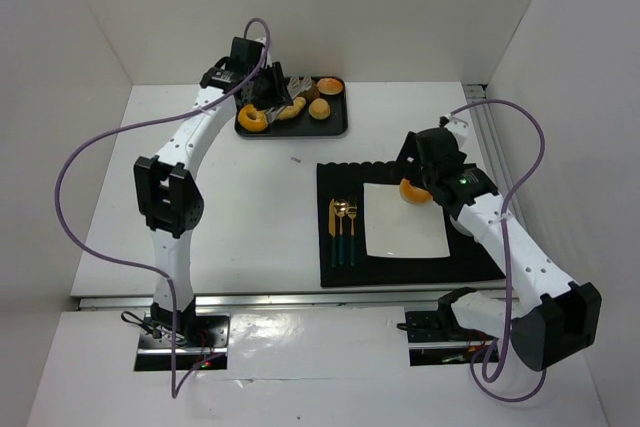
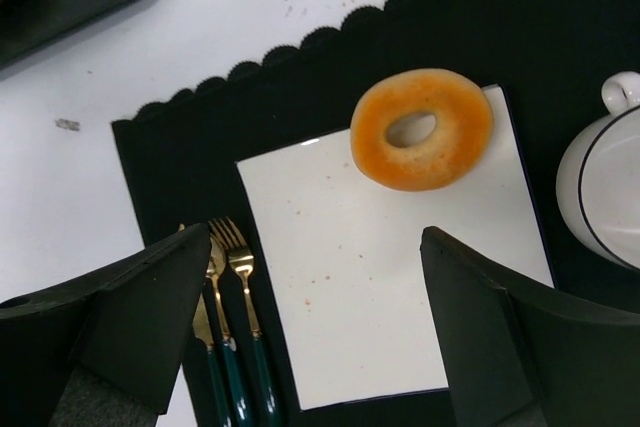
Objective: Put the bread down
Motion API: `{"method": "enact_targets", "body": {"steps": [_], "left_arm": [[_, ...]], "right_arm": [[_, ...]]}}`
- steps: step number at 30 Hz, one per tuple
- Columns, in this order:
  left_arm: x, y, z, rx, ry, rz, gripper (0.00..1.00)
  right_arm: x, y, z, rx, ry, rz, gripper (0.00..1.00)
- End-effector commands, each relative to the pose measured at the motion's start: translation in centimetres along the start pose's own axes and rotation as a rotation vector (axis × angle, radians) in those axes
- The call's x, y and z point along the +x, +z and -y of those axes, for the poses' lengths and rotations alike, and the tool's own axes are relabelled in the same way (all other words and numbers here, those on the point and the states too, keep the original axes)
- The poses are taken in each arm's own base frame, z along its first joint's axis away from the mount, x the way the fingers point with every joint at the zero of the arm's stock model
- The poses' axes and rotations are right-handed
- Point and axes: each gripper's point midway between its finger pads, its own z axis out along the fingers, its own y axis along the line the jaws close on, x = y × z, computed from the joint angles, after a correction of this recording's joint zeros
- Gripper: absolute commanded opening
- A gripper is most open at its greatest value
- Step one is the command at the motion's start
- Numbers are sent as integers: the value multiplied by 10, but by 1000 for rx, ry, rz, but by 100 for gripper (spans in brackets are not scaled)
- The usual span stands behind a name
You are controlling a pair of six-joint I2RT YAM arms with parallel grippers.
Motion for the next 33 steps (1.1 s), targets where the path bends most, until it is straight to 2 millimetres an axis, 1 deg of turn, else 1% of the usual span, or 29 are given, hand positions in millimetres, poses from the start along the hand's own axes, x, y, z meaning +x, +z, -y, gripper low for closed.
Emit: {"method": "enact_targets", "body": {"steps": [1, 3, 4, 6, 7, 8, 10, 12, 13, 14, 15, 16, 17, 18, 19, 20, 22, 23, 24, 25, 26, 27, 28, 30, 31, 33], "left_arm": [[-32, 16, 4, 41, 21, 70, 51], [-34, 28, 0, 22, 9, 75, 51], [-38, 39, -5, 3, -3, 98, 51], [-42, 47, -5, 12, 0, 117, 53], [-43, 56, -6, 13, 1, 119, 53], [-46, 60, -5, 17, 2, 126, 53], [-43, 61, -7, 4, -3, 100, 52], [-40, 48, -6, 1, 7, 96, 49], [-44, 42, -4, 13, 12, 120, 49], [-25, 46, -15, -7, 34, 81, 51], [-31, 28, -9, 5, 51, 109, 51], [-30, 25, -9, 4, 64, 107, 51], [-22, 26, -11, 7, 79, 77, 51], [-23, 24, -11, 6, 93, 75, 52], [-21, 27, -14, -7, 91, 68, 52], [-27, 28, -14, -15, 92, 84, 52], [-32, 32, -25, -38, 57, 89, 52], [-28, 44, -30, -45, 43, 73, 52], [-37, 46, -23, -25, 38, 92, 52], [-33, 50, -25, -34, 23, 74, 52], [-34, 55, -26, -35, 22, 71, 54], [-37, 64, -26, -32, 23, 77, 54], [-36, 69, -28, -35, 13, 71, 55], [-36, 74, -28, -34, 13, 72, 55], [-33, 78, -30, -38, 1, 64, 55], [-36, 78, -29, -32, 3, 75, 57]], "right_arm": [[-30, -22, -9, -47, 21, 74, 93], [-28, -22, -7, -41, 17, 65, 93], [-29, -22, -6, -33, 18, 71, 93], [-29, -22, -6, -33, 18, 71, 94], [-27, -22, -4, -28, 14, 62, 94], [-30, -24, -6, -32, 17, 69, 94], [-29, -23, -3, -19, 14, 66, 94], [-30, -23, 0, -12, 19, 69, 94], [-26, -21, 2, -6, 15, 61, 94], [-25, -19, 2, -6, 15, 61, 94], [-26, -19, 1, -11, 19, 68, 94], [-24, -17, -1, -14, 15, 55, 94], [-23, -17, -2, -21, 15, 50, 94], [-23, -14, -3, -20, 14, 48, 95], [-24, -14, -6, -32, 17, 50, 95], [-21, -11, -7, -36, 13, 35, 95], [-19, -9, -7, -31, 10, 28, 95], [-19, -9, -7, -31, 10, 28, 95], [-19, -9, -7, -31, 10, 28, 95], [-19, -9, -7, -31, 10, 28, 95], [-19, -9, -7, -31, 10, 28, 95], [-15, -7, -5, -26, 7, 21, 95], [-17, -9, -6, -31, 10, 28, 95], [-17, -10, -6, -31, 10, 28, 95], [-17, -10, -6, -31, 10, 28, 95], [-15, -7, -5, -25, 6, 20, 95]]}}
